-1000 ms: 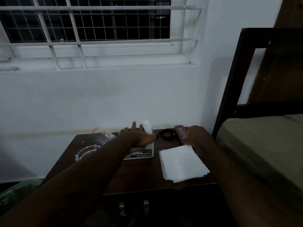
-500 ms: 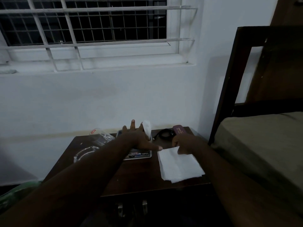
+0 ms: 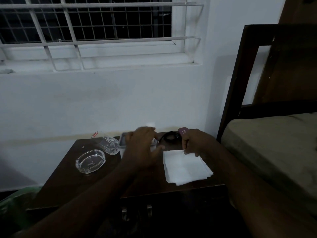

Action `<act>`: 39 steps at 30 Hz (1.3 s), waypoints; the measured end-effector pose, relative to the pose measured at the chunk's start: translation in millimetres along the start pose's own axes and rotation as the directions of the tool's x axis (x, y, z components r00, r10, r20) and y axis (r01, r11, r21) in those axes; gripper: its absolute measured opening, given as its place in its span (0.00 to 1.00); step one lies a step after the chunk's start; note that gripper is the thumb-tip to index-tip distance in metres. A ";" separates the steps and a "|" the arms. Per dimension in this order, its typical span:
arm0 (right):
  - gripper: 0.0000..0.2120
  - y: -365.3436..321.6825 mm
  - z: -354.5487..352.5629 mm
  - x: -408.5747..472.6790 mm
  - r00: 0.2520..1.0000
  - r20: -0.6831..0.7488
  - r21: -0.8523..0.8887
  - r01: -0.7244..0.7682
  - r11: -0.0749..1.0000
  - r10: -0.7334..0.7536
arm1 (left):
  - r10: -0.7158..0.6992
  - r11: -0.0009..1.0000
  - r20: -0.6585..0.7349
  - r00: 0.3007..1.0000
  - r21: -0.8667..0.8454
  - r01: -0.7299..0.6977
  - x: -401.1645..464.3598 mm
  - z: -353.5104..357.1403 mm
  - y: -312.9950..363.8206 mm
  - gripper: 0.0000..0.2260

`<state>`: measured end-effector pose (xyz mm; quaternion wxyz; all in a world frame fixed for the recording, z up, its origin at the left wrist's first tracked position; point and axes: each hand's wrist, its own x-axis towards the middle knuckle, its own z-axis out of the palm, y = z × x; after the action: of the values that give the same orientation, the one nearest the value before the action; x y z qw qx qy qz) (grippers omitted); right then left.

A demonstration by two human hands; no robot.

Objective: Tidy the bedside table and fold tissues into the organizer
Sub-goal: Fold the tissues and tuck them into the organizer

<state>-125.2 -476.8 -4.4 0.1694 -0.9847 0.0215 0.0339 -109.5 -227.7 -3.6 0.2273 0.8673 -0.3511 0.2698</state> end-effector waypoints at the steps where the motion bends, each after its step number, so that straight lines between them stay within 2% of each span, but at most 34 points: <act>1: 0.11 -0.6 1.5 -1.8 1.000 0.010 0.003 0.003 1.000 -0.003 | 0.044 0.999 0.032 0.999 -0.014 -0.044 -7.5 2.4 4.4 0.11; 4: 0.08 -4.2 2.2 -10.6 0.999 0.045 0.019 0.028 0.999 -0.029 | 0.100 0.994 0.110 0.989 -0.064 -0.094 -27.7 11.9 13.6 0.09; 7: 0.05 -6.5 -5.6 -21.7 0.993 0.113 0.099 0.025 0.995 -0.036 | 0.053 0.988 0.199 0.979 -0.154 -0.023 -44.6 25.0 14.5 0.16; 9: 0.08 -9.7 -12.6 -30.5 0.981 0.193 0.090 0.011 0.996 -0.028 | 0.020 0.979 0.261 0.965 -0.200 0.034 -52.5 31.7 12.4 0.20; 11: 0.09 -13.3 -16.4 -38.3 0.964 0.265 0.055 0.001 0.998 -0.016 | 0.036 0.974 0.304 0.952 -0.222 0.034 -57.7 36.1 11.4 0.21; 13: 0.10 -17.7 -16.7 -43.9 0.941 0.337 0.009 -0.013 1.000 0.009 | 0.043 0.963 0.309 0.950 -0.267 0.043 -59.7 37.3 14.0 0.18; 17: 0.10 -26.2 -15.9 -50.3 0.868 0.490 -0.059 -0.060 0.996 0.081 | -0.061 0.899 0.267 0.962 -0.404 0.170 -53.0 41.7 27.0 0.12; 19: 0.14 -28.9 -16.4 -51.8 0.843 0.525 -0.079 -0.090 0.993 0.118 | -0.091 0.925 0.317 0.944 -0.323 0.198 -46.5 45.6 28.8 0.13; 23: 0.18 -30.7 -16.1 -51.9 0.838 0.528 -0.080 -0.115 0.990 0.140 | -0.124 0.978 0.447 0.886 -0.098 0.186 -36.2 54.4 25.3 0.21; 26: 0.18 -30.7 -16.9 -53.1 0.856 0.503 -0.091 -0.084 0.992 0.119 | -0.175 0.965 0.473 0.863 -0.090 0.244 -27.9 56.7 27.7 0.15; 28: 0.21 -32.3 -21.7 -56.0 0.887 0.454 -0.102 -0.044 0.994 0.086 | -0.204 0.924 0.502 0.841 -0.185 0.334 -21.3 55.4 31.4 0.09; 30: 0.29 -36.5 -29.6 -60.6 0.924 0.380 -0.114 -0.009 0.993 0.052 | -0.248 0.819 0.532 0.810 -0.332 0.468 -12.0 50.0 37.2 0.05; 32: 0.40 -41.6 -38.9 -66.8 0.964 0.263 -0.064 -0.015 0.998 0.031 | -0.325 0.657 0.571 0.754 -0.438 0.614 -0.5 39.3 45.7 0.06; 34: 0.52 -50.8 -45.9 -72.8 0.990 0.135 0.009 0.025 1.000 -0.026 | -0.372 0.394 0.631 0.681 -0.557 0.731 10.6 25.8 51.8 0.04; 36: 0.60 -63.7 -46.1 -78.2 0.993 0.038 0.033 0.114 0.993 -0.115 | -0.348 0.111 0.690 0.635 -0.642 0.758 22.1 5.4 54.9 0.03; 37: 0.62 -71.6 -43.6 -79.5 0.986 -0.004 0.015 0.169 0.985 -0.169 | -0.336 0.033 0.693 0.638 -0.668 0.743 27.8 -5.4 54.1 0.05; 39: 0.61 -86.0 -34.6 -76.6 0.958 -0.120 -0.057 0.256 0.965 -0.261 | -0.333 -0.029 0.676 0.658 -0.704 0.709 37.8 -26.1 50.6 0.06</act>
<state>-195.0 -405.0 62.4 0.1506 -0.9825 -0.0975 -0.0506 -131.7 -263.7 50.1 0.7291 0.6280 -0.1047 -0.2513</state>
